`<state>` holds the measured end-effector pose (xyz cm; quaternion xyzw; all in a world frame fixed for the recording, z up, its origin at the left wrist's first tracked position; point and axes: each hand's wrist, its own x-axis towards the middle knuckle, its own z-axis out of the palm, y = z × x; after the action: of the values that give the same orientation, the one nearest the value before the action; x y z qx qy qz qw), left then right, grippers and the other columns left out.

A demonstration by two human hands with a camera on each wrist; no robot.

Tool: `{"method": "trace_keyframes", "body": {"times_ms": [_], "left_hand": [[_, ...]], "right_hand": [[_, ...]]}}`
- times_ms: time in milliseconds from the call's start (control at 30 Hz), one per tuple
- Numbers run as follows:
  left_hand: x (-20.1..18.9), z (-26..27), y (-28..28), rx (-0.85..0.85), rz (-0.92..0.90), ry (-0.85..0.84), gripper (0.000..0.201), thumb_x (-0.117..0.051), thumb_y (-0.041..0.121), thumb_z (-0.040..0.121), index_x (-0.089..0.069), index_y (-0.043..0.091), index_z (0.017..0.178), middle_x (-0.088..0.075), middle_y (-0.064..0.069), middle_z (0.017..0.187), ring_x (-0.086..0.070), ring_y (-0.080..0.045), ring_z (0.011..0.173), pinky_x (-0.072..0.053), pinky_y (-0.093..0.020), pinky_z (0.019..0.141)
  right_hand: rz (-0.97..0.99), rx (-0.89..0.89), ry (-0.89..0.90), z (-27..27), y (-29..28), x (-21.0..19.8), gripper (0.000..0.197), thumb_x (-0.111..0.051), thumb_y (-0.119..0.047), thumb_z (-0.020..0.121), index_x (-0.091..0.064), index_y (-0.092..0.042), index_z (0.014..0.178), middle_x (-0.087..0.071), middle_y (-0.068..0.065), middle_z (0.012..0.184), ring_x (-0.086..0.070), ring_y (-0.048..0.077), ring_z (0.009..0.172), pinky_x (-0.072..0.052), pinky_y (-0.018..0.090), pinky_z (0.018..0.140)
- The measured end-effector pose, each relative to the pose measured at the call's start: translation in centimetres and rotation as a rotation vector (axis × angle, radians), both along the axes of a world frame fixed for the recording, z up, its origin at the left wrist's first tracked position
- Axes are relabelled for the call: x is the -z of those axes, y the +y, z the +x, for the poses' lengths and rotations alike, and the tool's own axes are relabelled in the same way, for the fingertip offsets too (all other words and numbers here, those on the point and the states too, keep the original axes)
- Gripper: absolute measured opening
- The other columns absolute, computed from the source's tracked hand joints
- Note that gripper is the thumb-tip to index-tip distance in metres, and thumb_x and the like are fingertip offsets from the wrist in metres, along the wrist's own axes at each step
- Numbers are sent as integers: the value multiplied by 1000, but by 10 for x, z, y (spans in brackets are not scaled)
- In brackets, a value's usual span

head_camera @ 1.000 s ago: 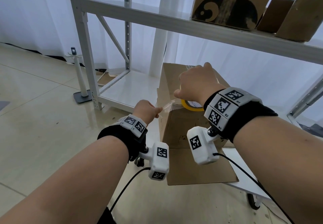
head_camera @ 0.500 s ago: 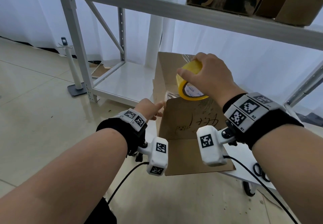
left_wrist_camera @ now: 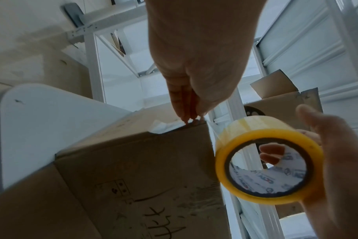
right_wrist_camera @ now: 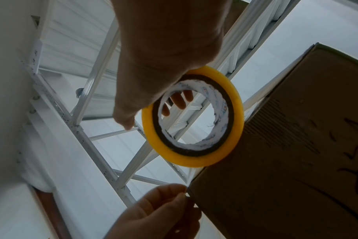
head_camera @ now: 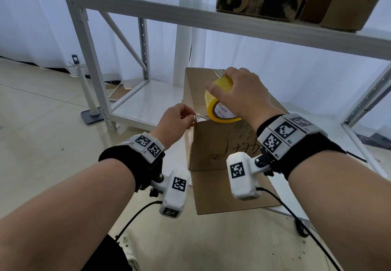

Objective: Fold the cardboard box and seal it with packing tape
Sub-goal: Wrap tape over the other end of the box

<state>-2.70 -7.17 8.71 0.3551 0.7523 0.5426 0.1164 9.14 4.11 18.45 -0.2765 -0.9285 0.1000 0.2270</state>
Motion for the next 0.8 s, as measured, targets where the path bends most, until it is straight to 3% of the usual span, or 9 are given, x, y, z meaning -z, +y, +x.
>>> {"method": "trace_keyframes", "body": {"times_ms": [167, 300, 433, 500, 567, 700, 800], "left_hand": [[18, -1, 9, -9, -134, -89, 8, -55, 7, 92, -51, 13, 95, -57, -2, 86, -59, -24, 88, -51, -33, 82], [24, -3, 6, 30, -352, 33, 15, -59, 11, 90, -54, 9, 103, -58, -4, 95, -55, -20, 86, -47, -29, 77], [11, -7, 4, 19, -222, 107, 8, -59, 9, 88, -57, 9, 96, -61, -5, 87, -60, -22, 83, -52, -32, 80], [10, -4, 3, 45, -171, 3, 4, -56, 5, 89, -55, 9, 90, -63, -8, 84, -65, -22, 79, -56, -33, 79], [15, 0, 3, 94, -237, -78, 7, -58, 6, 87, -53, 10, 90, -65, -10, 85, -67, -21, 80, -57, -34, 80], [27, -3, 3, 168, -425, 42, 10, -59, 6, 85, -56, 5, 94, -67, -13, 91, -65, -28, 87, -55, -41, 83], [24, -10, -1, 176, -434, 201, 14, -57, 9, 88, -55, 9, 103, -62, -6, 99, -59, -23, 88, -50, -31, 80]], "right_hand": [[-3, -14, -21, 0, 1, -1, 56, -42, -64, 89, -52, -21, 124, -53, 2, 116, -49, 22, 110, -42, 36, 83], [9, -11, -26, 1, 1, 0, 55, -42, -63, 89, -51, -22, 124, -52, 2, 117, -47, 22, 113, -38, 33, 80], [28, -12, -24, 1, 2, 2, 56, -42, -63, 88, -50, -22, 125, -53, 3, 119, -47, 23, 113, -39, 35, 81], [34, -11, -18, 1, 2, 3, 56, -42, -63, 88, -50, -21, 125, -53, 3, 119, -48, 24, 113, -40, 36, 82], [32, -9, -16, 0, 3, 3, 56, -43, -63, 88, -50, -21, 126, -53, 3, 119, -48, 24, 114, -40, 36, 83], [27, -9, -11, 1, 3, 3, 54, -45, -61, 88, -50, -22, 126, -53, 1, 119, -47, 23, 114, -36, 33, 82], [25, -17, -9, 1, 3, 3, 53, -46, -59, 89, -50, -22, 127, -53, 1, 120, -46, 23, 115, -37, 34, 83]]}}
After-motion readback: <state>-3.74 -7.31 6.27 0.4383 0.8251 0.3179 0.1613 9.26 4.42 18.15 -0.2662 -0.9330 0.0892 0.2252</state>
